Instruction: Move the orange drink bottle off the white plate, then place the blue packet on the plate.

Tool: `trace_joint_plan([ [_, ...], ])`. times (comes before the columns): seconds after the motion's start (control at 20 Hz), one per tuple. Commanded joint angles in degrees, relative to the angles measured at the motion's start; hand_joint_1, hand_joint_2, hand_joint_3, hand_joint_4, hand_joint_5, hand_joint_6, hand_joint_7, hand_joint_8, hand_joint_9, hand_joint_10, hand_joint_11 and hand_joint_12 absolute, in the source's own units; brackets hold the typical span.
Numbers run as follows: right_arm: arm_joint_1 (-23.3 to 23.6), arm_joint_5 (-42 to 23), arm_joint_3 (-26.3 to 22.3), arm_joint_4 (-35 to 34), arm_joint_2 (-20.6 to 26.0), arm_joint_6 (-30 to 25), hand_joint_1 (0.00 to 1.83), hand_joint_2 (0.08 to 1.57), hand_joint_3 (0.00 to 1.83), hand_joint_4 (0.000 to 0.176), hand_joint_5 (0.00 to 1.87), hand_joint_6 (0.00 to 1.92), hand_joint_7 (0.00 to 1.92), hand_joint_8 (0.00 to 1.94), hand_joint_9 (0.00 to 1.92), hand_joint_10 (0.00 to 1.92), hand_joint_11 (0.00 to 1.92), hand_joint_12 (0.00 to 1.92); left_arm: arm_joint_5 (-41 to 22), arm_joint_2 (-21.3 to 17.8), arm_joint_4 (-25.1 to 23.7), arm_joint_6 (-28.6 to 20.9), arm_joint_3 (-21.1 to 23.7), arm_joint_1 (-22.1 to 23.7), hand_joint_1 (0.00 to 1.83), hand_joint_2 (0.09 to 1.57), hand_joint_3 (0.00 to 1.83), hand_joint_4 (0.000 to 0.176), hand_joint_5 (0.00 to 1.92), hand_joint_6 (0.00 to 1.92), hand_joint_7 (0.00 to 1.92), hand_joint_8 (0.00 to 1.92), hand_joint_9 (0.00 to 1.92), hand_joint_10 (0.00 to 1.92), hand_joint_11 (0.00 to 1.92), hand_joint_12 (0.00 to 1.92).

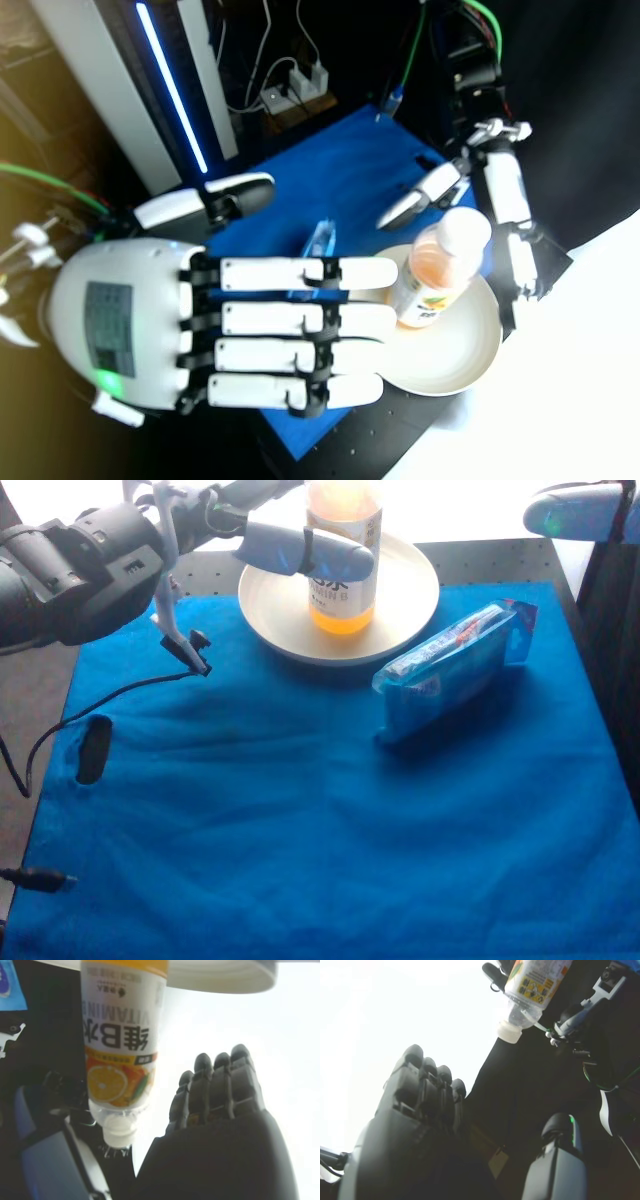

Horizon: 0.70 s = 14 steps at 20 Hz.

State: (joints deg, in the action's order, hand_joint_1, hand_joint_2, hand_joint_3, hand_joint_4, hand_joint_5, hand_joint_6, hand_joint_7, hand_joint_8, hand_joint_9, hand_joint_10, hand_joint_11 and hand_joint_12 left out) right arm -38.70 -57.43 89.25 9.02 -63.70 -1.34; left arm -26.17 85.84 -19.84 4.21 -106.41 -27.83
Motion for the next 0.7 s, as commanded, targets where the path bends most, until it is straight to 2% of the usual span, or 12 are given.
trace_joint_plan([
  [0.0, 1.2, -6.9, -0.1, -2.5, 0.0, -0.5, 0.68, 0.81, 0.01, 0.041, 0.23, 0.0, 0.25, 0.0, 0.17, 0.0, 0.09, 0.22, -6.3, 0.1, 1.4, -0.9, -0.4, 0.8, 0.67, 0.63, 0.0, 0.076, 0.0, 0.0, 0.18, 0.02, 0.07, 0.02, 0.0, 0.0],
  [0.1, 1.9, -6.9, -0.3, -2.0, 0.0, -0.5, 0.67, 0.82, 0.01, 0.038, 0.23, 0.0, 0.26, 0.01, 0.2, 0.01, 0.11, 0.23, -6.2, 0.5, 1.4, -1.2, -0.8, 0.8, 0.66, 0.63, 0.0, 0.072, 0.03, 0.0, 0.23, 0.01, 0.11, 0.01, 0.0, 0.0],
  [0.15, 2.1, -6.9, -0.3, -1.8, 0.0, -0.5, 0.67, 0.8, 0.0, 0.044, 0.23, 0.0, 0.26, 0.0, 0.18, 0.0, 0.1, 0.22, -6.2, 0.7, 1.4, -1.3, -1.0, 0.8, 0.66, 0.63, 0.0, 0.08, 0.04, 0.01, 0.25, 0.01, 0.14, 0.02, 0.0, 0.0],
  [0.2, 2.3, -6.9, -0.4, -1.6, 0.0, -0.5, 0.68, 0.81, 0.0, 0.039, 0.24, 0.0, 0.26, 0.0, 0.19, 0.0, 0.11, 0.17, -6.3, 0.8, 1.4, -1.4, -1.1, 0.7, 0.64, 0.63, 0.0, 0.087, 0.04, 0.0, 0.26, 0.01, 0.13, 0.01, 0.0, 0.0],
  [0.3, 2.5, -7.1, -0.6, -1.3, 0.0, -0.5, 0.67, 0.8, 0.0, 0.031, 0.24, 0.0, 0.26, 0.0, 0.19, 0.0, 0.12, 0.16, -7.1, 1.1, 1.4, -2.5, -1.4, 0.4, 0.62, 0.65, 0.01, 0.066, 0.09, 0.01, 0.31, 0.01, 0.17, 0.01, 0.02, 0.01],
  [0.35, 2.5, -7.1, -0.7, -1.3, 0.0, -0.5, 0.68, 0.79, 0.0, 0.032, 0.25, 0.01, 0.27, 0.01, 0.2, 0.0, 0.12, 0.16, -7.8, 1.3, 1.4, -3.5, -1.7, 0.2, 0.67, 0.72, 0.01, 0.04, 0.17, 0.01, 0.38, 0.01, 0.23, 0.01, 0.1, 0.05],
  [0.4, 2.5, -7.1, -0.7, -1.3, 0.0, -0.5, 0.68, 0.79, 0.0, 0.032, 0.25, 0.01, 0.27, 0.01, 0.2, 0.0, 0.12, 0.16, -8.4, 1.7, 1.4, -4.7, -2.2, 0.0, 0.67, 0.72, 0.01, 0.04, 0.17, 0.01, 0.38, 0.01, 0.23, 0.01, 0.1, 0.05],
  [0.45, 2.5, -7.1, -0.7, -1.3, 0.0, -0.5, 0.67, 0.8, 0.0, 0.017, 0.26, 0.01, 0.29, 0.01, 0.21, 0.01, 0.14, 0.16, -8.9, 2.0, 1.4, -5.6, -2.5, -0.1, 0.74, 0.86, 0.01, 0.0, 0.33, 0.01, 0.48, 0.01, 0.33, 0.01, 0.22, 0.1],
  [0.6, 2.5, -7.1, -0.7, -1.3, -0.2, -0.5, 0.71, 0.78, 0.0, 0.014, 0.29, 0.01, 0.3, 0.01, 0.22, 0.01, 0.13, 0.16, -9.5, 2.5, 1.4, -6.2, -2.8, -0.3, 0.86, 1.0, 0.0, 0.0, 0.54, 0.01, 0.63, 0.01, 0.51, 0.01, 0.38, 0.18],
  [0.65, 2.5, -7.1, -0.7, -1.3, -0.3, -0.5, 0.72, 0.77, 0.0, 0.015, 0.3, 0.02, 0.3, 0.01, 0.21, 0.0, 0.13, 0.15, -9.7, 2.6, 1.4, -6.3, -2.9, -0.3, 0.87, 1.02, 0.0, 0.0, 0.66, 0.01, 0.71, 0.01, 0.62, 0.02, 0.5, 0.24],
])
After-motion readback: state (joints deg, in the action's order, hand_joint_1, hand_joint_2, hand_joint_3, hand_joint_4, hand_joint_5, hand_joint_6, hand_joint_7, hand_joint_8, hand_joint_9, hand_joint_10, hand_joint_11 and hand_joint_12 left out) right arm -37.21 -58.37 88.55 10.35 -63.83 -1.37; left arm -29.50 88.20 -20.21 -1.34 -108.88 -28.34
